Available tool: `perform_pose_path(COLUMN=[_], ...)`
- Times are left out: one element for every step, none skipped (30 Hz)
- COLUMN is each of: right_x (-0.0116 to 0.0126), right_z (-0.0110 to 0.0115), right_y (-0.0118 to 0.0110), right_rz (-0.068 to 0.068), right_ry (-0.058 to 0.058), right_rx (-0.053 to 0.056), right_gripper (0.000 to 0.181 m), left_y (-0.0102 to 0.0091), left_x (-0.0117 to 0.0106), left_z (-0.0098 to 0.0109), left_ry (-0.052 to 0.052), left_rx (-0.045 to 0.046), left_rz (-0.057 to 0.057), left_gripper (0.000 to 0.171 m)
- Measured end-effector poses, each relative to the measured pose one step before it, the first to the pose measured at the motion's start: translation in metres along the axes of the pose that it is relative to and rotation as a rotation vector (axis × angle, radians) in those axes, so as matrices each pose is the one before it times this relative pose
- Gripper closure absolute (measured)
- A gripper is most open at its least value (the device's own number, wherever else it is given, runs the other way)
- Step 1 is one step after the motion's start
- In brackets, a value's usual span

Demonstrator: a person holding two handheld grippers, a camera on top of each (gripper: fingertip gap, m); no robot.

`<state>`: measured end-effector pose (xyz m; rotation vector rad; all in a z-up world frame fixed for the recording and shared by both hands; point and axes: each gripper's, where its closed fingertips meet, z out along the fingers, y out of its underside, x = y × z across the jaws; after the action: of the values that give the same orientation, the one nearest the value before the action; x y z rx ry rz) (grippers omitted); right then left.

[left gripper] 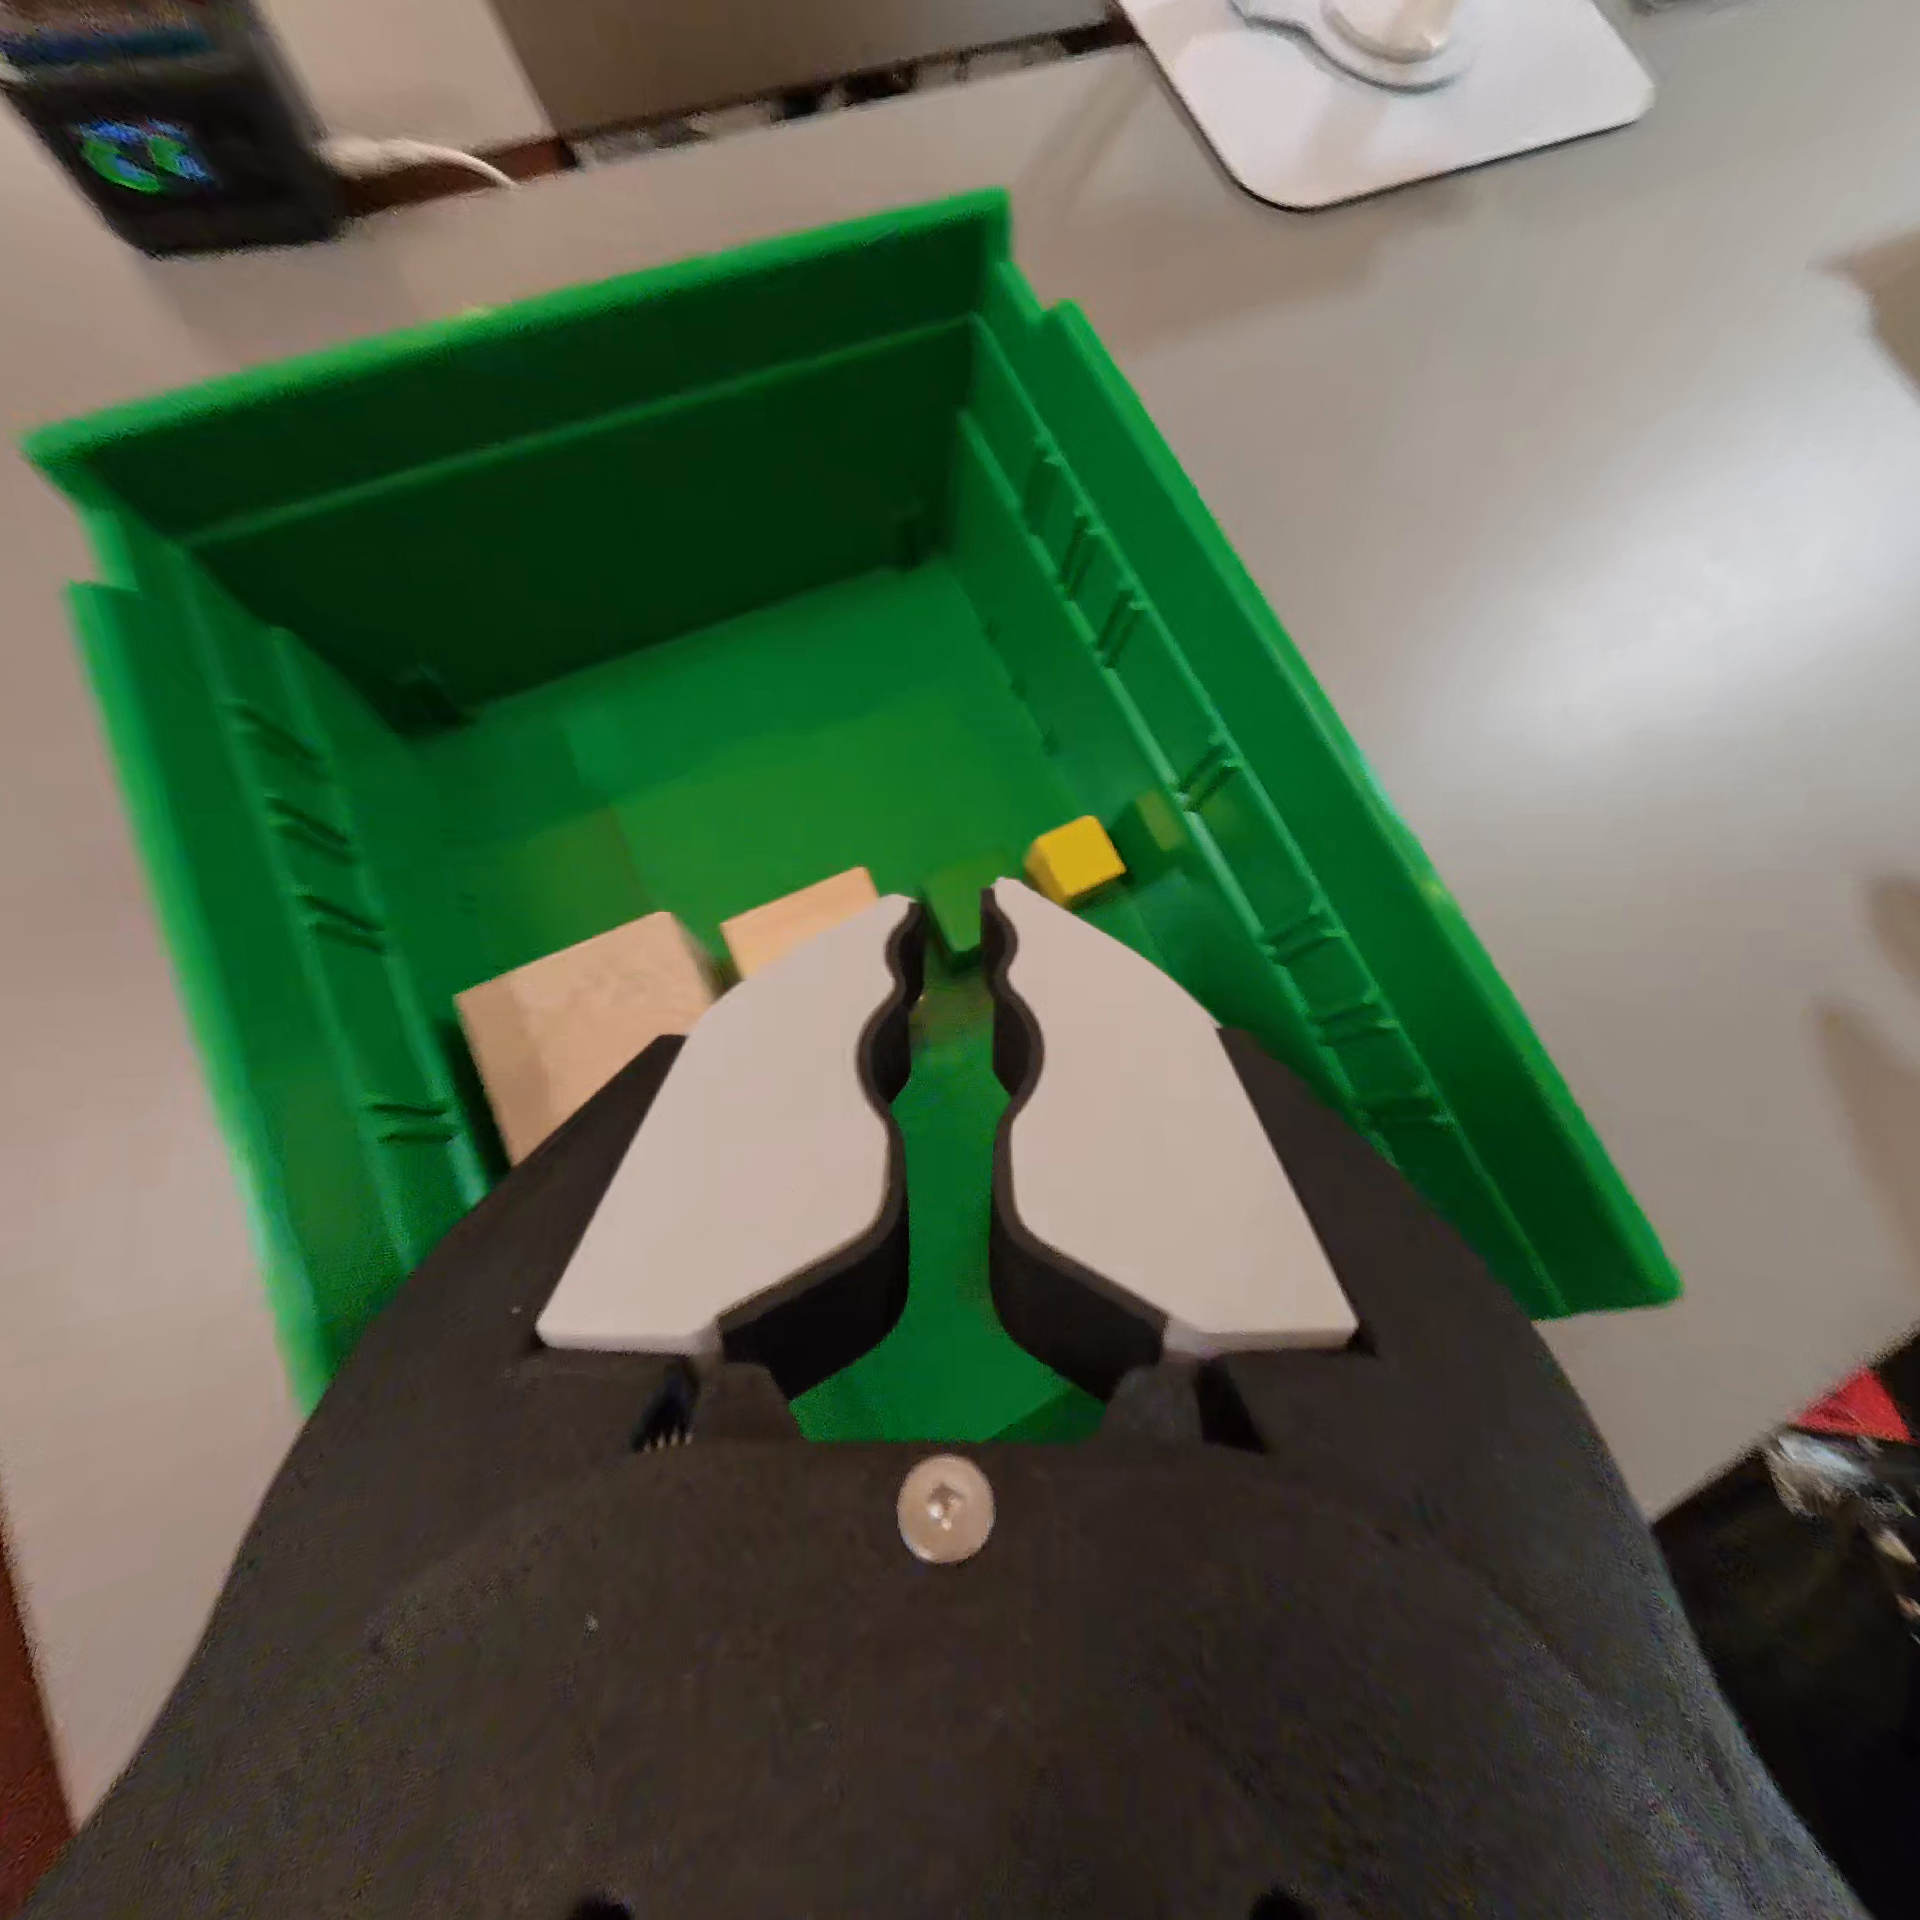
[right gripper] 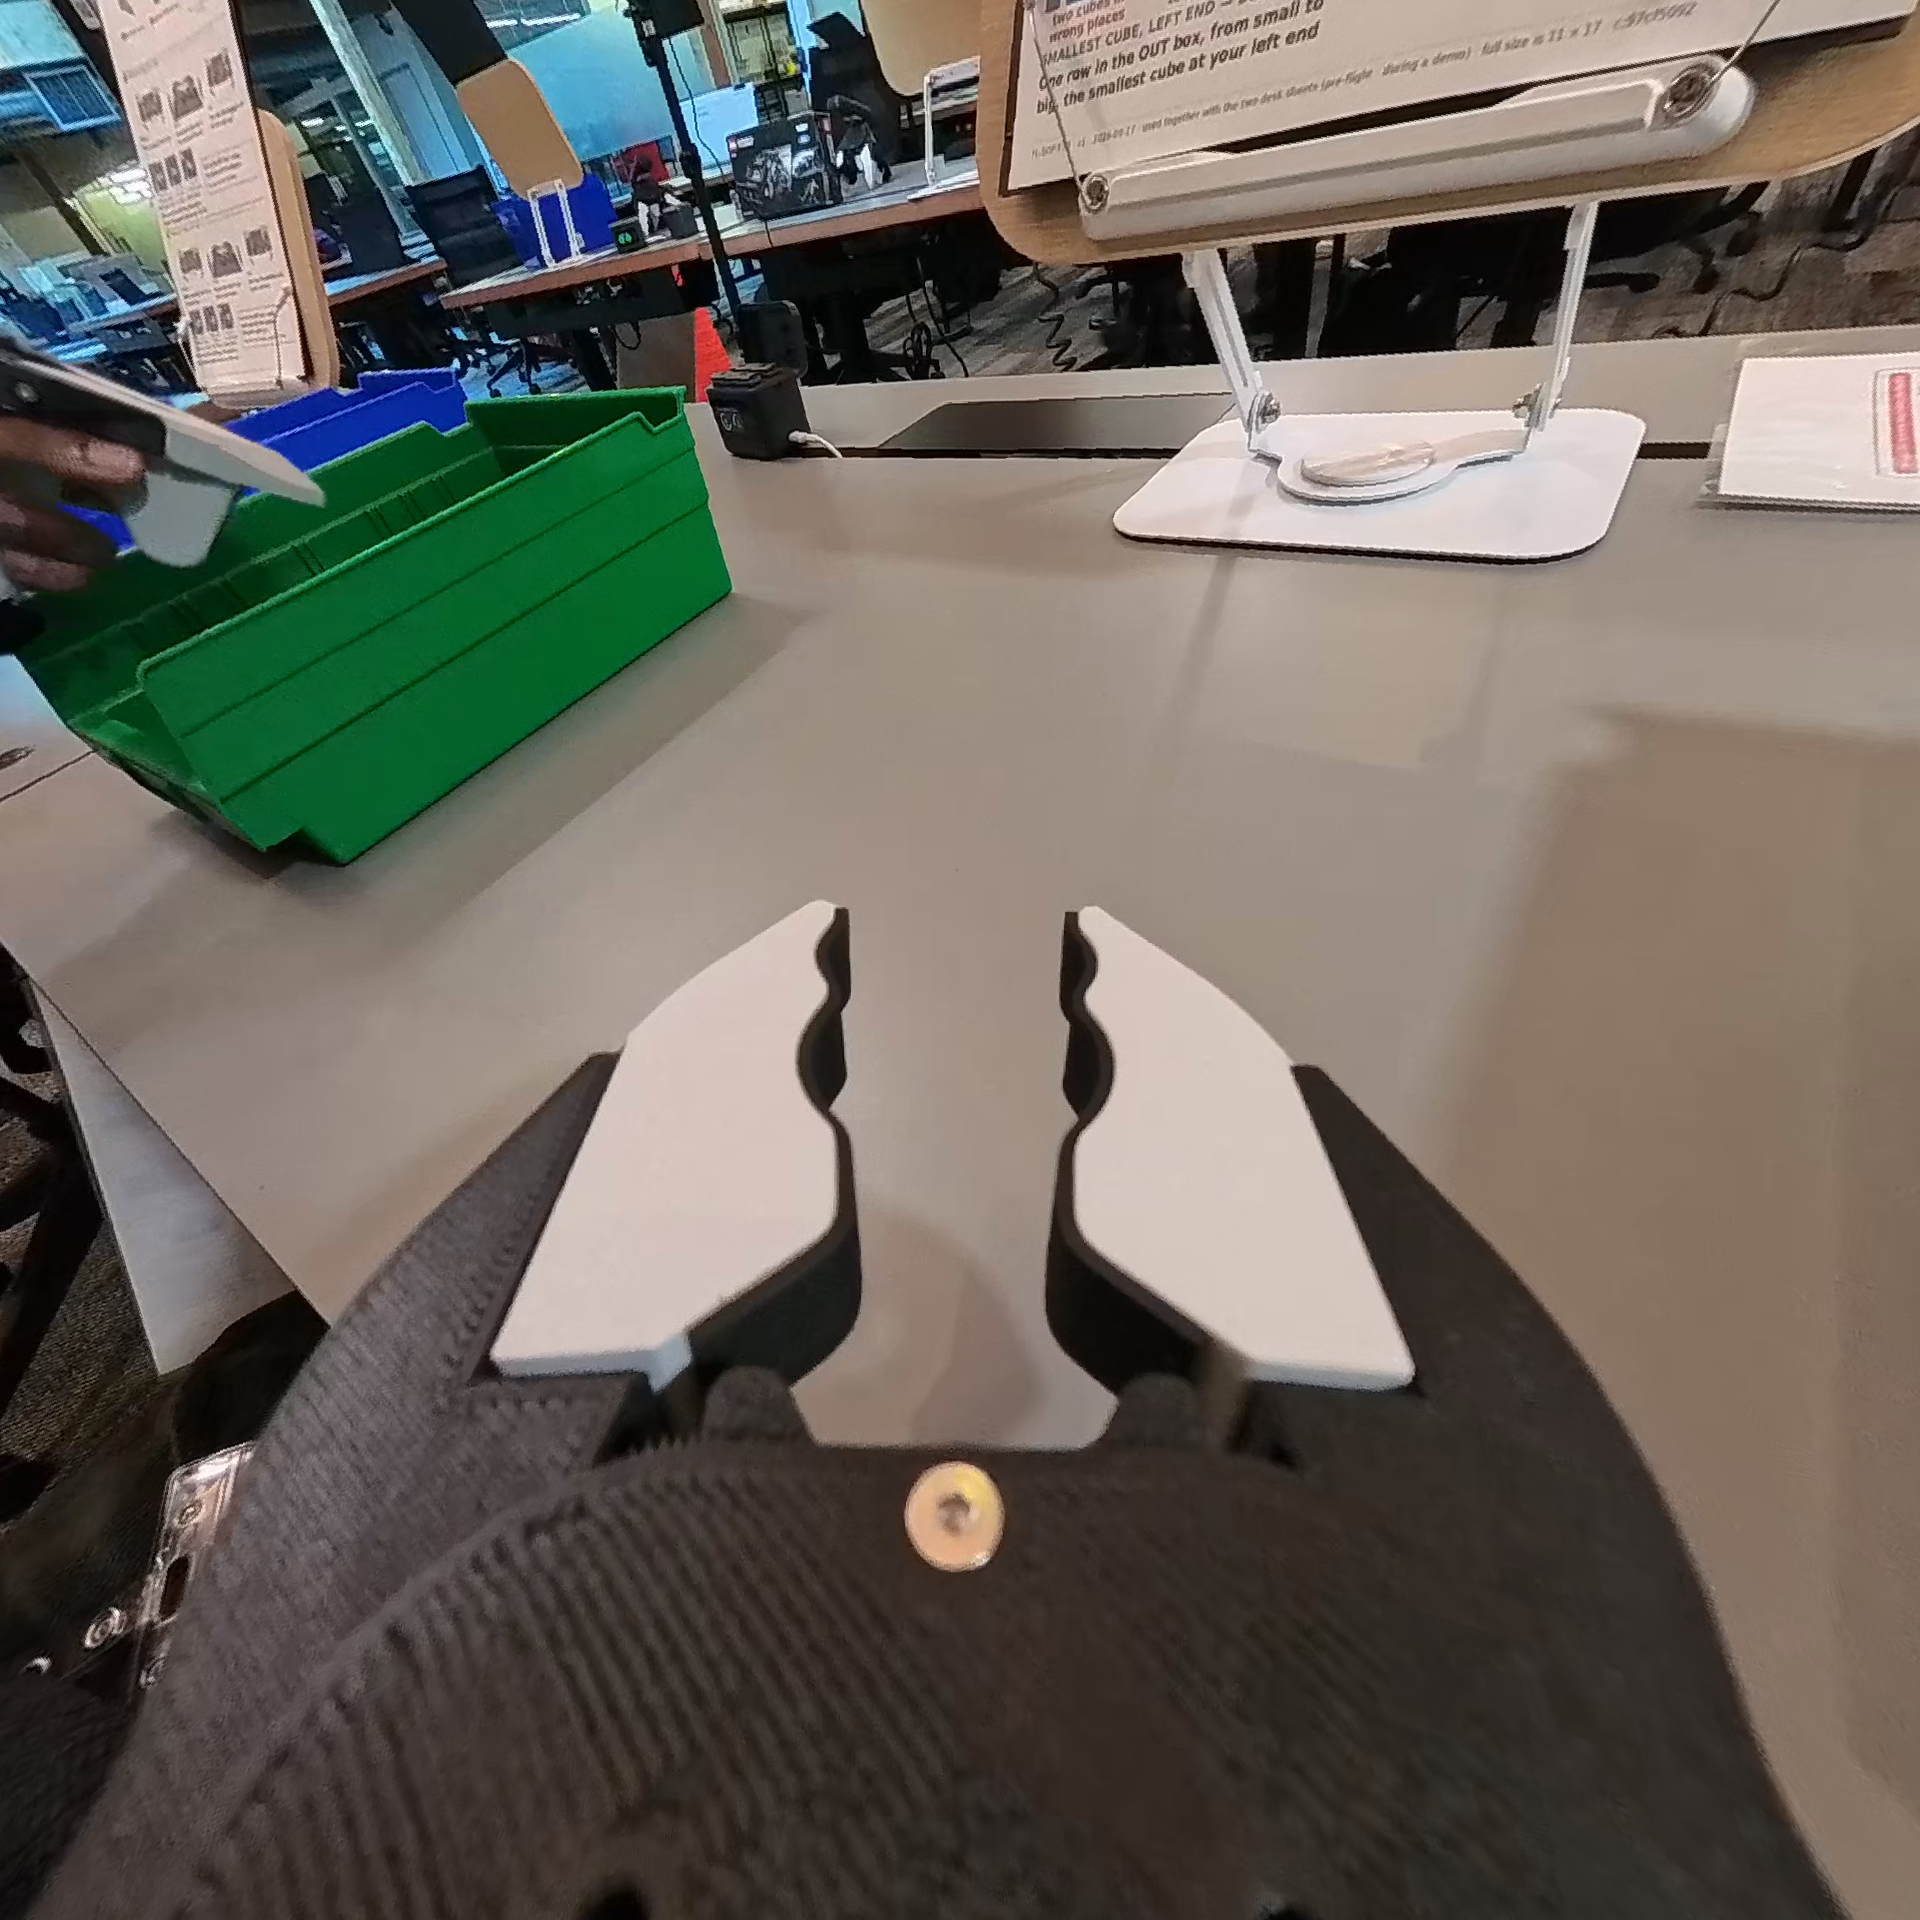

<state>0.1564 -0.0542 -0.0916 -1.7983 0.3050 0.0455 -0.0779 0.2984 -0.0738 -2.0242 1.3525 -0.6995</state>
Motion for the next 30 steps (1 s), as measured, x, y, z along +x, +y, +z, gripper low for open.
perform_pose_path(right_x=[-0.00018, -0.00014, -0.00022, -0.00016, -0.00011, -0.00019, -0.00009, -0.00002, 0.00017, 0.00046, 0.00057, 0.00098, 0.00097, 0.00108, 0.00144, 0.00191, 0.00179, 0.00129, 0.00095, 0.00075, 0.00036, -0.00014, -0.00042, -0.00066, -0.00007, 0.00052, 0.00048, 0.00070, 0.00096, 0.00073], right_z=[0.00011, 0.00006, 0.00018, 0.00009, 0.00011, 0.00005, 0.00000, -0.00014, -0.00009, -0.00022, -0.00009, -0.00006, -0.00004, -0.00012, -0.00040, -0.00022, -0.00001, 0.00023, 0.00059, 0.00116, 0.00146, 0.00154, 0.00167, 0.00175, 0.00166, 0.00169, 0.00132, 0.00128, 0.00132, 0.00127], right_y=[0.00009, -0.00010, 0.00011, 0.00013, 0.00025, 0.00005, -0.00001, -0.00004, 0.00001, -0.00006, 0.00000, 0.00011, 0.00007, -0.00009, 0.00010, 0.00051, -0.00021, -0.00134, -0.00128, -0.00050, 0.00000, -0.00032, -0.00071, -0.00032, 0.00066, 0.00091, 0.00009, -0.00040, -0.00039, 0.00003], right_rz=[-0.0014, -0.0009, -0.0007, -0.0010, -0.0015, -0.0014, -0.0012, -0.0013, -0.0015, -0.0009, 0.0007, 0.0029, 0.0041, 0.0036, 0.0012, -0.0013, 0.0020, 0.0081, 0.0097, 0.0074, 0.0040, 0.0031, 0.0032, -0.0002, -0.0062, -0.0089, -0.0080, -0.0056, -0.0034, -0.0011], right_ry=[0.0003, 0.0002, 0.0003, 0.0000, 0.0000, 0.0002, 0.0001, 0.0006, 0.0010, 0.0019, 0.0029, 0.0041, 0.0039, 0.0042, 0.0062, 0.0090, 0.0082, 0.0055, 0.0044, 0.0047, 0.0035, 0.0026, 0.0014, 0.0011, 0.0039, 0.0070, 0.0059, 0.0053, 0.0049, 0.0020], right_rx=[-0.0005, 0.0002, 0.0001, -0.0010, -0.0012, -0.0001, 0.0004, 0.0001, 0.0003, 0.0008, 0.0007, -0.0001, 0.0001, 0.0016, 0.0026, -0.0005, -0.0006, 0.0057, 0.0073, 0.0015, -0.0028, -0.0012, 0.0013, 0.0013, -0.0021, -0.0055, -0.0015, 0.0021, 0.0011, -0.0012], right_gripper=[0.142, 0.142, 0.142, 0.142, 0.142, 0.142, 0.143, 0.143, 0.143, 0.143, 0.143, 0.143, 0.143, 0.143, 0.143, 0.143, 0.144, 0.144, 0.144, 0.145, 0.145, 0.145, 0.145, 0.145, 0.145, 0.146, 0.146, 0.146, 0.146, 0.146], left_y=[0.00216, 0.00306, 0.00328, 0.00252, 0.00205, 0.00149, 0.00131, 0.00158, 0.00061, -0.00097, -0.00235, -0.00332, -0.00327, -0.00230, -0.00097, 0.00039, 0.00169, 0.00199, 0.00105, 0.00044, 0.00006, -0.00020, -0.00129, -0.00222, -0.00236, -0.00192, -0.00041, 0.00047, 0.00132, 0.00139], left_x=[0.00604, 0.00530, 0.00401, 0.00190, 0.00059, 0.00046, -0.00023, -0.00010, -0.00013, 0.00052, 0.00156, 0.00221, 0.00271, 0.00338, 0.00288, 0.00183, 0.00103, 0.00156, 0.00254, 0.00199, 0.00054, -0.00019, -0.00069, -0.00127, -0.00158, -0.00103, -0.00044, -0.00085, -0.00076, -0.00029], left_z=[0.00233, 0.00300, 0.00374, 0.00409, 0.00442, 0.00449, 0.00420, 0.00361, 0.00292, 0.00215, 0.00158, 0.00144, 0.00132, 0.00034, -0.00017, -0.00012, 0.00047, 0.00151, 0.00252, 0.00330, 0.00369, 0.00384, 0.00371, 0.00354, 0.00330, 0.00325, 0.00334, 0.00359, 0.00319, 0.00279], left_ry=[0.0310, 0.0189, 0.0057, -0.0123, -0.0209, -0.0210, -0.0232, -0.0159, -0.0103, -0.0017, 0.0071, 0.0156, 0.0157, 0.0158, 0.0148, 0.0150, 0.0171, 0.0238, 0.0315, 0.0288, 0.0219, 0.0185, 0.0160, 0.0109, 0.0063, 0.0062, 0.0086, 0.0061, 0.0046, 0.0062], left_rx=[-0.01140, -0.02009, -0.02622, -0.02412, -0.02387, -0.02243, -0.02180, -0.02345, -0.01738, -0.00563, 0.00132, -0.00077, -0.00834, -0.01433, -0.02204, -0.03046, -0.03643, -0.03689, -0.02771, -0.02230, -0.01965, -0.01767, -0.01197, -0.00739, -0.00677, -0.00966, -0.01697, -0.02045, -0.02062, -0.01430], left_rz=[0.0105, 0.0229, 0.0308, 0.0370, 0.0396, 0.0385, 0.0315, 0.0198, 0.0099, 0.0108, 0.0140, 0.0210, 0.0370, 0.0530, 0.0646, 0.0645, 0.0566, 0.0499, 0.0453, 0.0391, 0.0326, 0.0273, 0.0228, 0.0209, 0.0211, 0.0218, 0.0191, 0.0133, 0.0127, 0.0109], left_gripper=[0.153, 0.146, 0.140, 0.135, 0.134, 0.134, 0.134, 0.136, 0.136, 0.136, 0.136, 0.135, 0.134, 0.133, 0.130, 0.129, 0.129, 0.129, 0.128, 0.128, 0.127, 0.127, 0.126, 0.126, 0.126, 0.127, 0.127, 0.126, 0.126, 0.127])
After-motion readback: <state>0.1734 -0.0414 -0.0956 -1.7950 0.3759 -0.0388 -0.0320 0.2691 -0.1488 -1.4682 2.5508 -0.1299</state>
